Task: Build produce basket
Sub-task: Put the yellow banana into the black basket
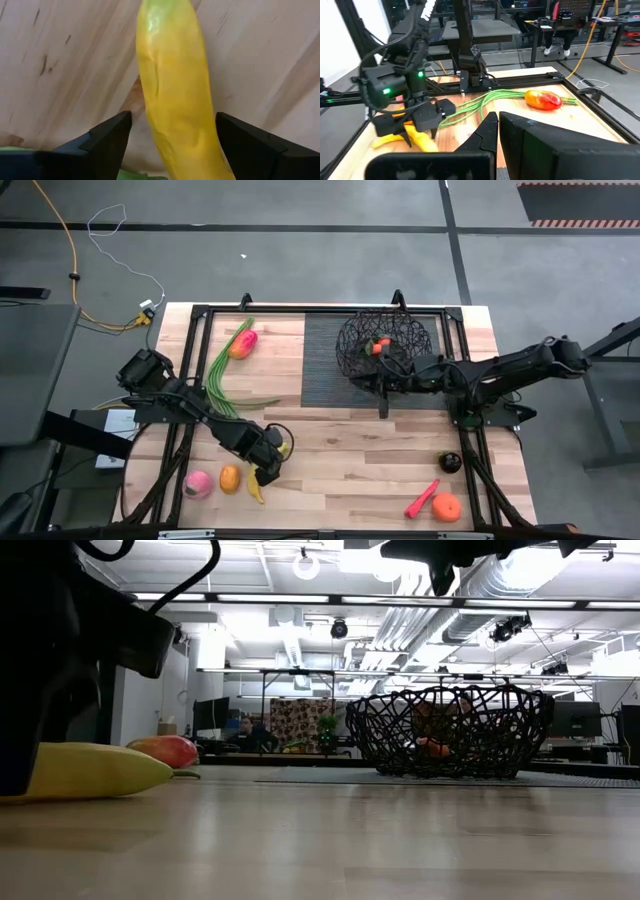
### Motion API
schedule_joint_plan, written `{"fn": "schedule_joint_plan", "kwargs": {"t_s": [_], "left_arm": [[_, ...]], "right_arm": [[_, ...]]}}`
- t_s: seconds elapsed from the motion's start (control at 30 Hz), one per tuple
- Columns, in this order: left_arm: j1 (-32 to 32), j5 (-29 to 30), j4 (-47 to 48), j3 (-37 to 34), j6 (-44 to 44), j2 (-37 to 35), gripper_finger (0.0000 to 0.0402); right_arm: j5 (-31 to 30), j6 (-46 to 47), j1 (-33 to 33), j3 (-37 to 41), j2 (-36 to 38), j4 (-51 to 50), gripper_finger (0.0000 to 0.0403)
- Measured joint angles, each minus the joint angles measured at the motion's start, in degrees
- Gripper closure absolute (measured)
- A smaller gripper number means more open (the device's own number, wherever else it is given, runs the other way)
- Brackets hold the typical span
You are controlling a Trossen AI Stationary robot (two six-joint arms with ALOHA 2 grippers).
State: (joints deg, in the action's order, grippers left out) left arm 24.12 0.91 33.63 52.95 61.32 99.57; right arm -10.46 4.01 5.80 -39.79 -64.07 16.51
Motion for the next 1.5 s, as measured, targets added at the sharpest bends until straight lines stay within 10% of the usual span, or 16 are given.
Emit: {"fn": "schedule_joint_plan", "kwargs": {"t_s": [0.5,0.93,1.27,1.5], "left_arm": [[-0.04,1.5,1.55,-0.26,-2.9,-0.26,0.027],[-0.89,1.06,0.3,-0.59,-4.9,-2.59,0.0268],[-7.62,2.98,-4.25,-0.43,-15.09,-19.66,0.0271],[-17.37,14.77,-12.93,-0.34,-29.96,-35.68,0.0272]], "right_arm": [[0.48,0.0,-1.68,0.0,0.0,0.0,0.0403],[0.52,0.0,-1.68,0.0,0.0,0.0,0.0403],[2.56,-0.31,-1.68,0.0,0.0,0.92,0.0403],[5.41,0.04,-1.68,0.0,0.09,3.53,0.0403]]}}
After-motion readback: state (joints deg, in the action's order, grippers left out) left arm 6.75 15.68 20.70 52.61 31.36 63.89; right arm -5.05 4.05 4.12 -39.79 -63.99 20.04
